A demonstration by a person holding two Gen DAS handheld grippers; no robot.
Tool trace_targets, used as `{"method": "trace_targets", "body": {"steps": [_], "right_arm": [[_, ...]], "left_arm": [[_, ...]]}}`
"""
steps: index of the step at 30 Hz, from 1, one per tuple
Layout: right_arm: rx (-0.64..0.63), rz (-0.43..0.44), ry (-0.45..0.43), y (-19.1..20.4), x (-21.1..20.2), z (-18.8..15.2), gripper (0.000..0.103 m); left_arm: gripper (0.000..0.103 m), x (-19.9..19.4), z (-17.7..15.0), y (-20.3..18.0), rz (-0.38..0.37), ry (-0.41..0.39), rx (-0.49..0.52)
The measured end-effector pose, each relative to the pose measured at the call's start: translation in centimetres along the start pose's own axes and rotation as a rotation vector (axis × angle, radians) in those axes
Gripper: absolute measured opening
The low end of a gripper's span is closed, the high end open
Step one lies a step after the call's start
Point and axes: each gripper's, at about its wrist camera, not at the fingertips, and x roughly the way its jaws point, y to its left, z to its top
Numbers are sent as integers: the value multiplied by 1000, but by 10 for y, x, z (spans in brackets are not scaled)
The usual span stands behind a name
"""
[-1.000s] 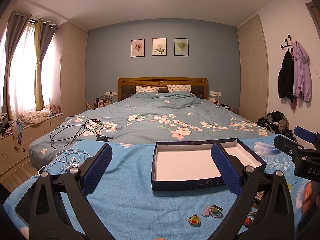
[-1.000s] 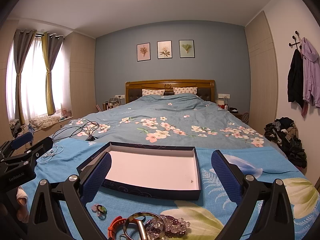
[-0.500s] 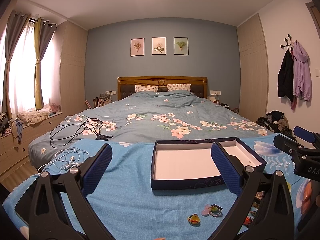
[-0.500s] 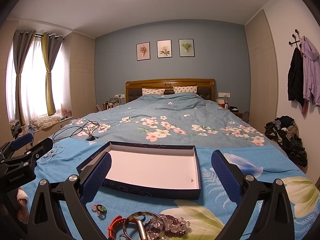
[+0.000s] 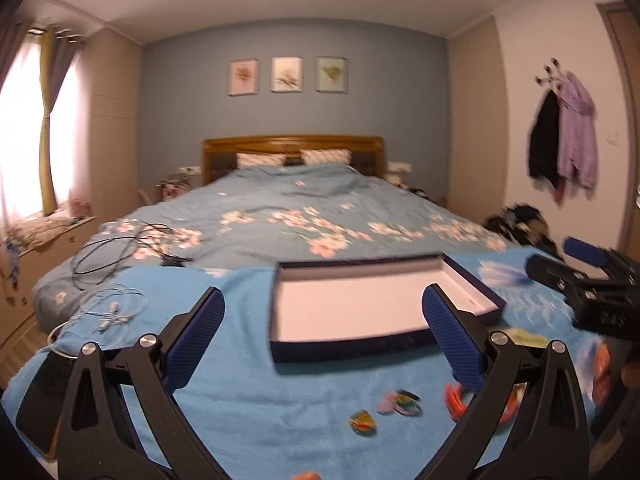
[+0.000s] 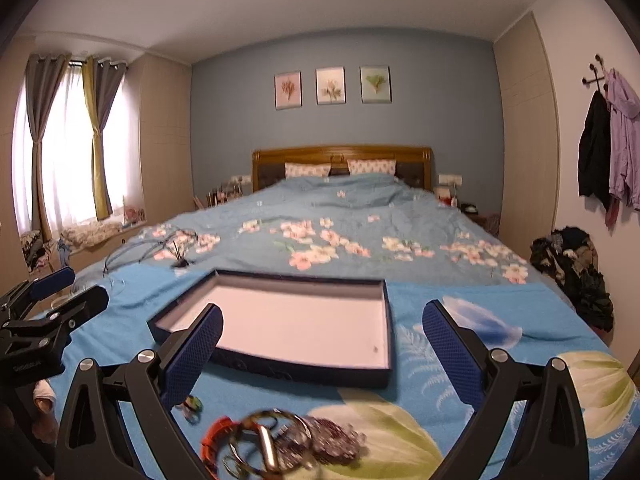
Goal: Organize jewelry
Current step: 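Move the left tool to the orange watch while the right tool reaches the tortoiseshell bangle, then grasp the orange watch band with the left tool while the right tool grasps the tortoiseshell bangle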
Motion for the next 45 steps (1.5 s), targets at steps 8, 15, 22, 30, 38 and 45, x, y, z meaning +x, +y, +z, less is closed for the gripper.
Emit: {"method": "trace_targets", "body": {"steps": [8,15,22,30,38,45], "right_arm": [[-34,78,211,-15,15,-23,80],[-4,206,382,-14,29,-48,40],[67,267,460,-20,31,-54,18],[96,287,516,-27,30,-56,14],[136,291,565,-30,38,-68,9],[162,318,531,-35,33,-63,2]], "left_arm": [[97,25,-18,-30,-181,134,85],[92,44,-31,-51,-267,211,142],[70,61,-42,-69,-359,319,184],[45,85,-58,-86,-444,478,210],[23,104,-63,-90,-533,579,174],[14,108,-59,-93,-512,585,171]]}}
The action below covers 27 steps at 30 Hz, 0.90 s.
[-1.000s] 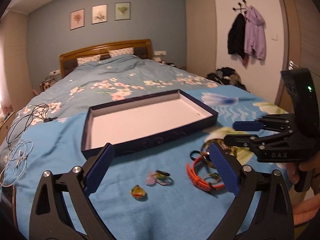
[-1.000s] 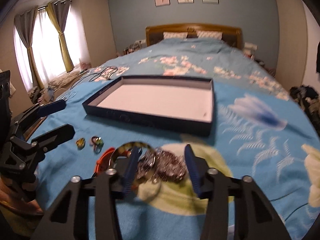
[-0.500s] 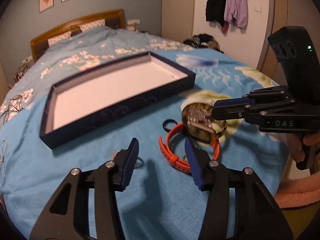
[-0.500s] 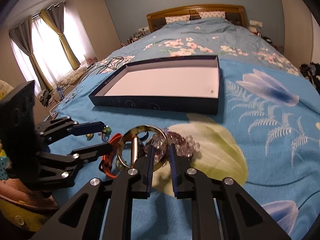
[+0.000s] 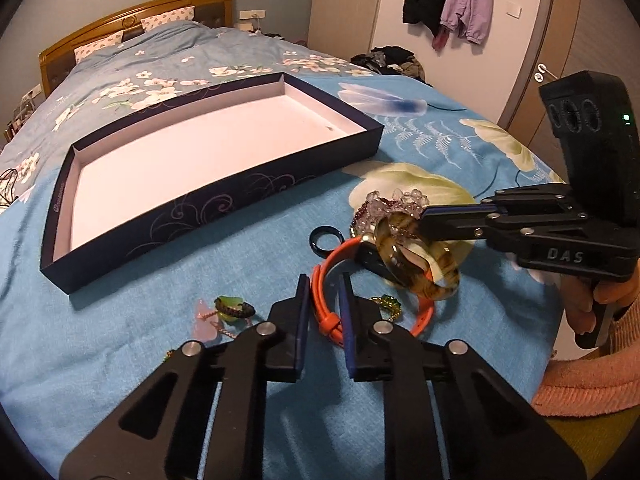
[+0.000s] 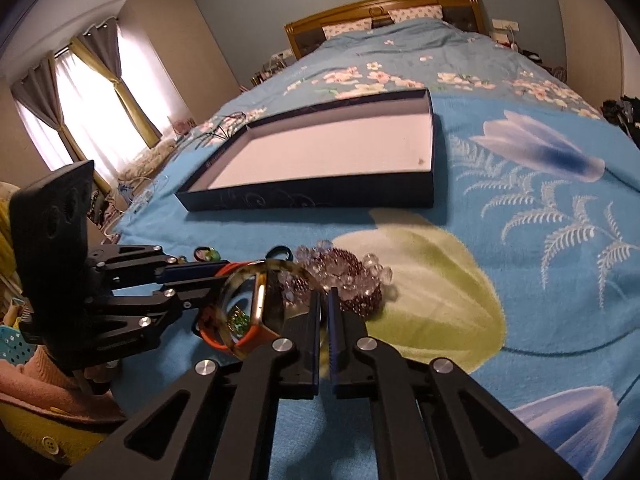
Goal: Organize jewelry
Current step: 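Grasp the orange watch band with the left tool while the right tool grasps the tortoiseshell bangle, then carry both into the box lid and open both tools to release them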
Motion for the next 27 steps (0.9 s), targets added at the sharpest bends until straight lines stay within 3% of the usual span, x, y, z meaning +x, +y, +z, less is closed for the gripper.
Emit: {"method": "trace_targets", "body": {"steps": [3,7,10,13,19,27], "right_arm": [[-11,-5,17,2,2,0,3],[-17,-3,50,4,8,-1,18],[-32,-8,65,6,13,-1,18],[-75,-41,67,12,13,-2,5],[-91,-26,25,11,-2,3,4],[-130,-39,-69,14,-15,39,4]], "left_arm": [[11,-6,0,3,12,-9,-13],[11,-13,-1,6,6,-13,-11],[12,-9,-2,4,10,8,16],[12,-6,-4,4,12,17,25],[10,-16,-1,11,-20,-11,-17],[10,-52,17,33,-30,-108,-64]]}}
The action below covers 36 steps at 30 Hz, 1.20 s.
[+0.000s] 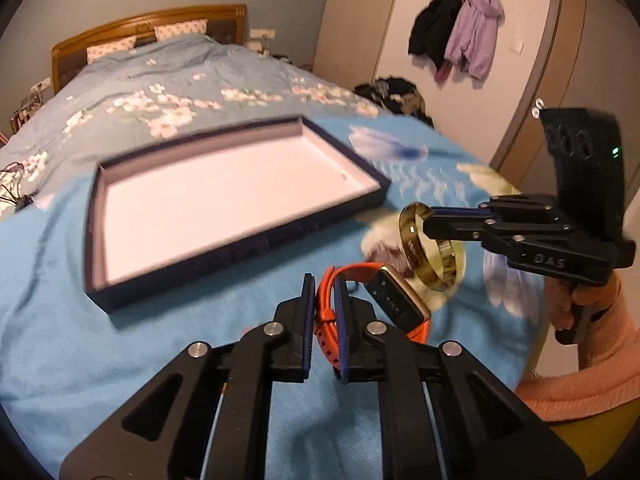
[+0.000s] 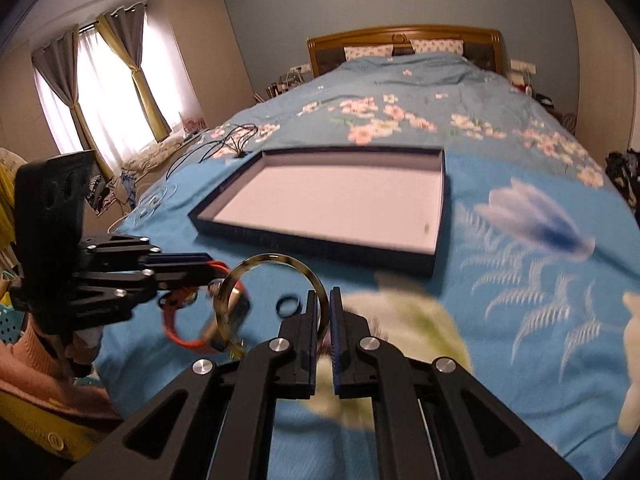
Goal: Organize jewelry
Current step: 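Carry both into the box lid and open both tools to release them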
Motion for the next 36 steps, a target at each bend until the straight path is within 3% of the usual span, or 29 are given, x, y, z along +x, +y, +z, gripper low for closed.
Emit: {"method": "trace_targets", "body": {"steps": [7,14,22,29,36], "right_arm": [[-23,-33,-33,-13,24,46,4],[-27,-111,7,-37,81,94,4],[2,-153,97,-58,137,119,4],[1,-184,172,-62,172,128,5],[5,-203,213,-64,183,135,5]], "left_arm": [[10,-14,37,40,98,-76,-63],[10,9,83,89,176,-94,-142],[11,62,117,128,179,-47,-224],[11,101,125,154,199,13,-282],[3,120,135,165,210,28,-292]]}}
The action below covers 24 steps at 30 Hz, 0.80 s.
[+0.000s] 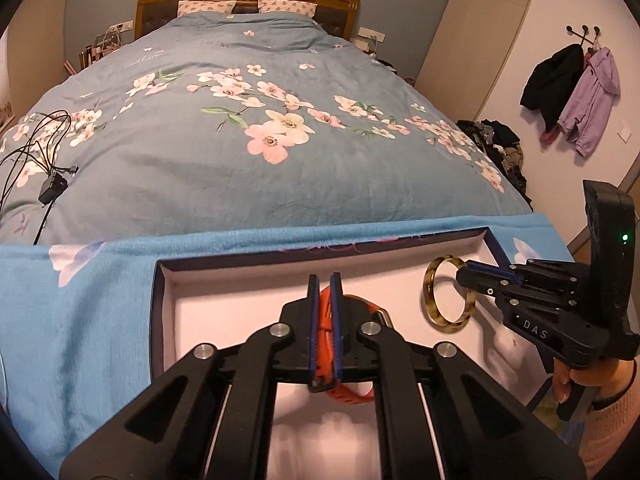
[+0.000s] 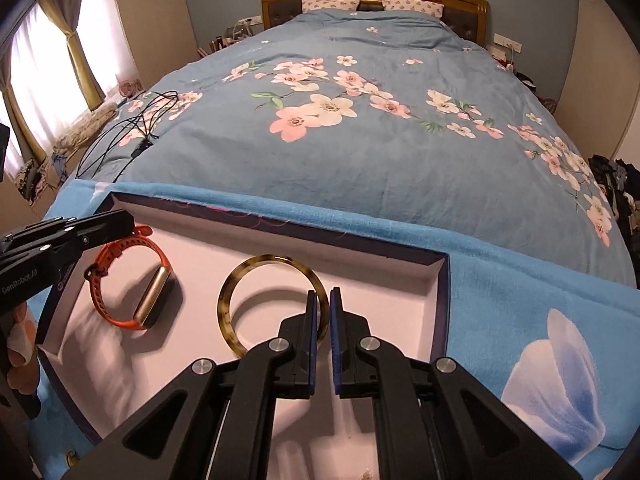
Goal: Organize jewelry
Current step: 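Carry both into the box lid and open both tools to release them, then grasp the clear crystal bracelet with the right tool while the left tool returns to the rings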
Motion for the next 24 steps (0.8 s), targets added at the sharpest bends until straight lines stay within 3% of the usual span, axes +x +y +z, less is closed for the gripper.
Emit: {"method": "trace_targets", "body": {"steps": [7,12,15,18,19,24], "right_arm": [[14,-12,12,0,5,9,5],[31,-20,-24,0,-3,6,9],[29,9,-86,1,-28,-3,10],[1,55,-156,4,-61,-19,27],[-25,79,-185,7,-76,-29,29],[-130,117,-220,20,-119,-76,33]], "left_arm": [[1,7,1,5,11,15,-15],[14,-8,-2,8,20,-32,-8],[29,-32,-10,6,-3,-98,13],[42,-64,-24,3,-23,-172,57],[50,-74,-29,2,-30,-189,66],[57,-121,-70,-11,-57,-236,142]]}}
